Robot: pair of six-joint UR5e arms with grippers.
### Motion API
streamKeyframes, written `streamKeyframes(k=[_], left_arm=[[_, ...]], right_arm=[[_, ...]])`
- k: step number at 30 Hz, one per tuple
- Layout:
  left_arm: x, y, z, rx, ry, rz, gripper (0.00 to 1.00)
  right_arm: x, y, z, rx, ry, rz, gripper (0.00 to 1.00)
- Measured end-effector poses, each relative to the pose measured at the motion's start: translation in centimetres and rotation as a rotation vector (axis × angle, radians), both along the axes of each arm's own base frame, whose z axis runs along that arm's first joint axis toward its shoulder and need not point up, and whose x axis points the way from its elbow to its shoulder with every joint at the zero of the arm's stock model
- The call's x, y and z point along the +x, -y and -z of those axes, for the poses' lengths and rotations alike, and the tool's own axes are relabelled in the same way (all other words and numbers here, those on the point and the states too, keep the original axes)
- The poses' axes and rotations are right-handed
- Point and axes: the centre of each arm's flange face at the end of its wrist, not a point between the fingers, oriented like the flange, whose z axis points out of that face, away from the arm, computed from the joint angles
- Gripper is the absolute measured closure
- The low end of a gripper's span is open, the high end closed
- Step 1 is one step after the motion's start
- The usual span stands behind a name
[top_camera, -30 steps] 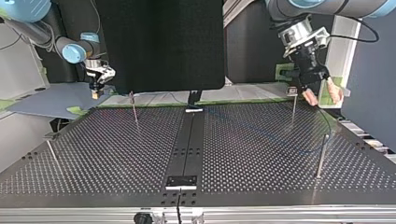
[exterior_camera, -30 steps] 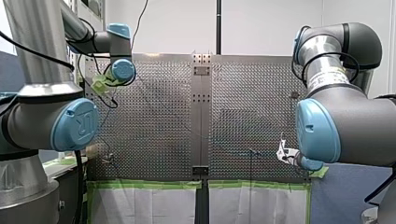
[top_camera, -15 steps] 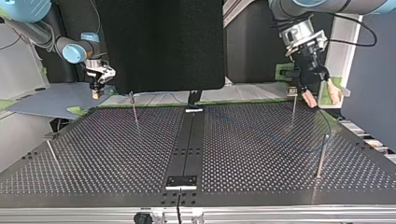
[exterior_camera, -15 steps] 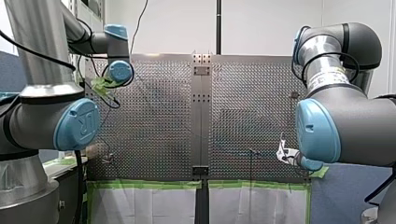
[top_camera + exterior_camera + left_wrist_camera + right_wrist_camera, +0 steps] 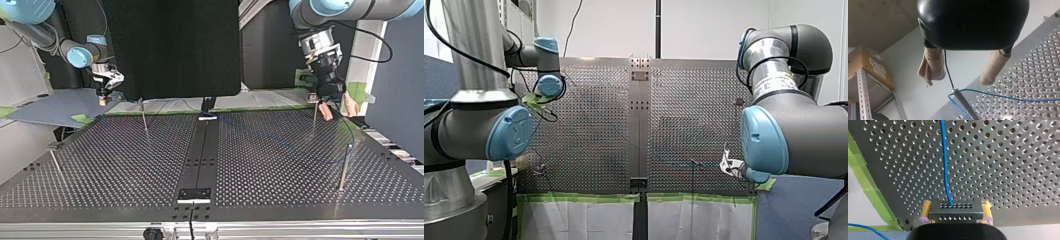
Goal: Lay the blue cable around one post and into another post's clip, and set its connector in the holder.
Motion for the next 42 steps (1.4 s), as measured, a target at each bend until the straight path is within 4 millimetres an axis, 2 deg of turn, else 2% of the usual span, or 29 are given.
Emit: streamKeyframes(k=[10, 23, 35, 42], left_arm=[[1.8, -0.6, 0.0, -0.065, 0.079, 0.064, 0.00], [2.0, -2.4, 0.6, -0.177, 0.088, 0.019, 0.00], [3.6, -2.4, 2.6, -0.216, 0.057, 0.062, 0.00], [4.3, -2.9, 1.9, -0.201, 0.061, 0.020, 0.00]], right_arm=[[0.1, -0.1, 0.0, 0.001, 0.000, -0.002, 1.00], [0.3, -0.1, 0.0, 0.002, -0.003, -0.006, 1.00], [0.5, -0.1, 0.0, 0.000, -0.003, -0.008, 1.00], [0.5, -0.1, 0.0, -0.001, -0.003, -0.009, 1.00]])
